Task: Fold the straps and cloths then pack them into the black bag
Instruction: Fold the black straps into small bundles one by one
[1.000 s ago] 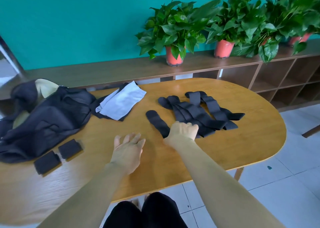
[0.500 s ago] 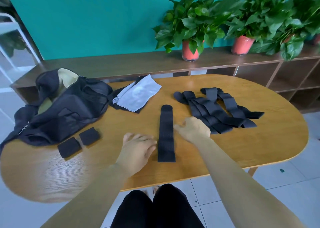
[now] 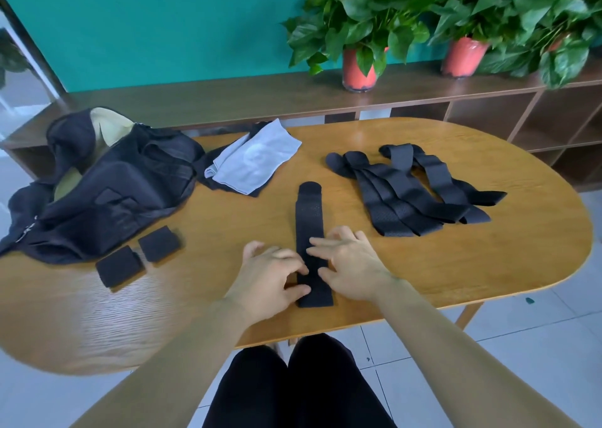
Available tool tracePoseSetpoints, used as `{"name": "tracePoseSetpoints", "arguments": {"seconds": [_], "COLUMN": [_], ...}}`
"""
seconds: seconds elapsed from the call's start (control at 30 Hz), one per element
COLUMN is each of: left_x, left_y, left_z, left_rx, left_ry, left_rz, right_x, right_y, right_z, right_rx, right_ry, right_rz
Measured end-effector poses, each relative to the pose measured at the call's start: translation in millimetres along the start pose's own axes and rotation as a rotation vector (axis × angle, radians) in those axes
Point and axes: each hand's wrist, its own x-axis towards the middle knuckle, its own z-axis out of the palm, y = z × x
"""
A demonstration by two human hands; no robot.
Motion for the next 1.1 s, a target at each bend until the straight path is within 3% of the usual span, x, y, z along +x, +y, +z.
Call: {"name": "tracePoseSetpoints", "arguments": {"seconds": [0.57, 0.9, 1.1], "left_x": [1, -18, -25], "left_y": [-19, -27, -15], "left_z": [-4, -8, -13], "left_rx": [-0.028, 0.029, 0.012], "left_ry": [-0.010, 0.002, -0.014], "left_rz": [0.113, 0.123, 0.034], "right_x": [94, 97, 91], "right_y": [22, 0, -9], "right_z": [-10, -1, -19], "right_rx": [-0.030, -0.045, -0.024], "right_ry": [-0.141, -0.122, -0.098], "right_rz": [0.220, 0.205, 0.199]}}
